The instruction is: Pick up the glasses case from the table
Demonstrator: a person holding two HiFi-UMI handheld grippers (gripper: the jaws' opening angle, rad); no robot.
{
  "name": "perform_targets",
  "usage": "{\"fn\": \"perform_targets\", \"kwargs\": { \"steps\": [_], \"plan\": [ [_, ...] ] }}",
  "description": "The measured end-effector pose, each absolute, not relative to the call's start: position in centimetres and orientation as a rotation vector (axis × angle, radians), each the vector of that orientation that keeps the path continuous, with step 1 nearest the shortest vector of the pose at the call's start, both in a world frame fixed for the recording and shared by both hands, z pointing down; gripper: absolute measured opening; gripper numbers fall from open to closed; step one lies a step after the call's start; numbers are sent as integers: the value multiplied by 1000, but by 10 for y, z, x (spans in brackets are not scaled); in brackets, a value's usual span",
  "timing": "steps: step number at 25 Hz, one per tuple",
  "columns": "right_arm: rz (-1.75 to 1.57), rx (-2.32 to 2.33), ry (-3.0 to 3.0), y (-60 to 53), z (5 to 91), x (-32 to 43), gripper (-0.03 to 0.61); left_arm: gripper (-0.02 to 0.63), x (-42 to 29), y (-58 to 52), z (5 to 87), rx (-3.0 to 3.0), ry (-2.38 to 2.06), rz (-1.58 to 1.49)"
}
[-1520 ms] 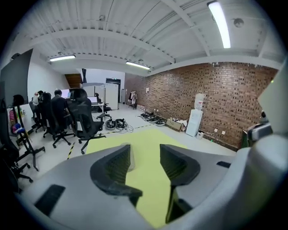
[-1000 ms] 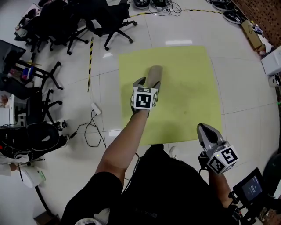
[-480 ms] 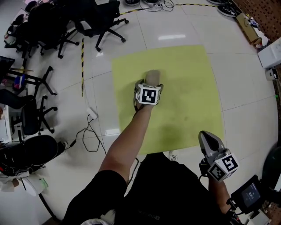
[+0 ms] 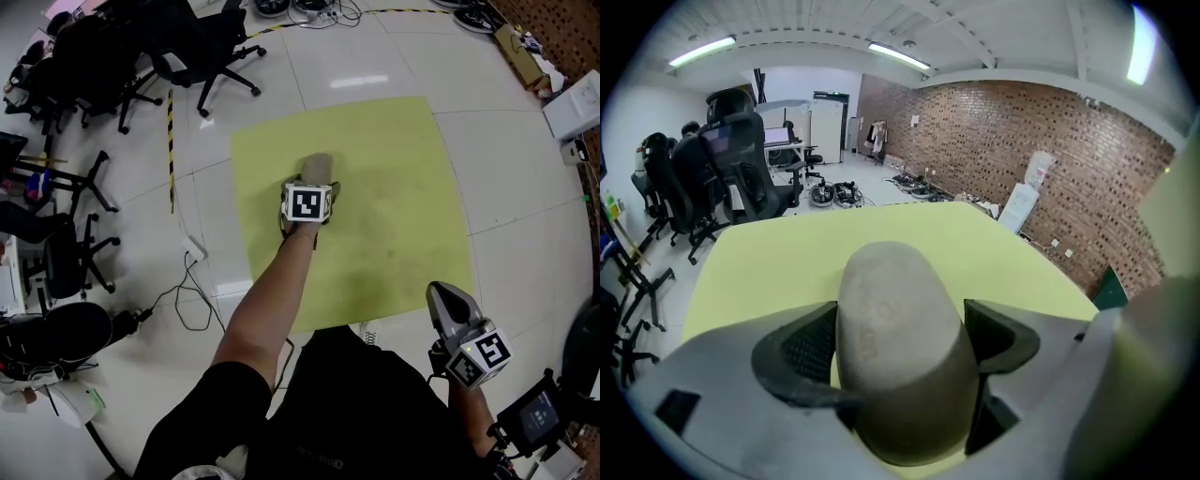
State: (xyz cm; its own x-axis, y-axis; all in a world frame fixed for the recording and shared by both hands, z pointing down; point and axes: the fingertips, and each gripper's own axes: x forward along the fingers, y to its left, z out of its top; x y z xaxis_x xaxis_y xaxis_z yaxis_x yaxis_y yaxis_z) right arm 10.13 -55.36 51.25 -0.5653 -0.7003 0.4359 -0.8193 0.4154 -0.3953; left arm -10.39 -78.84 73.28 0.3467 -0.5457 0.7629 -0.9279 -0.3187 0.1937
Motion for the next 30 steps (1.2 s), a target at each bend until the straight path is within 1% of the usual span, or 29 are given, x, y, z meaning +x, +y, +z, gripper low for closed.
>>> {"fn": "perform_targets", "kwargs": {
  "steps": [7,14,18,24,30],
  "plan": [
    [848,1284,-2526,-553,498,92,3,413,-104,-764,720,1962,-1204,677],
    [790,1219,-2581,-545,488,85,3,413,-86,-711,677,2056,-1181,573],
    [751,1153,-2640,-536,475,79,3,413,-77,-678,634,2096,-1180,453],
    [712,1077,-2714,-514,464,75,3,413,-63,-616,547,2147,-1122,95],
    [707,939,-2840,-483,443,72,3,413,-60,-559,477,2262,-1176,-49]
  ]
}}
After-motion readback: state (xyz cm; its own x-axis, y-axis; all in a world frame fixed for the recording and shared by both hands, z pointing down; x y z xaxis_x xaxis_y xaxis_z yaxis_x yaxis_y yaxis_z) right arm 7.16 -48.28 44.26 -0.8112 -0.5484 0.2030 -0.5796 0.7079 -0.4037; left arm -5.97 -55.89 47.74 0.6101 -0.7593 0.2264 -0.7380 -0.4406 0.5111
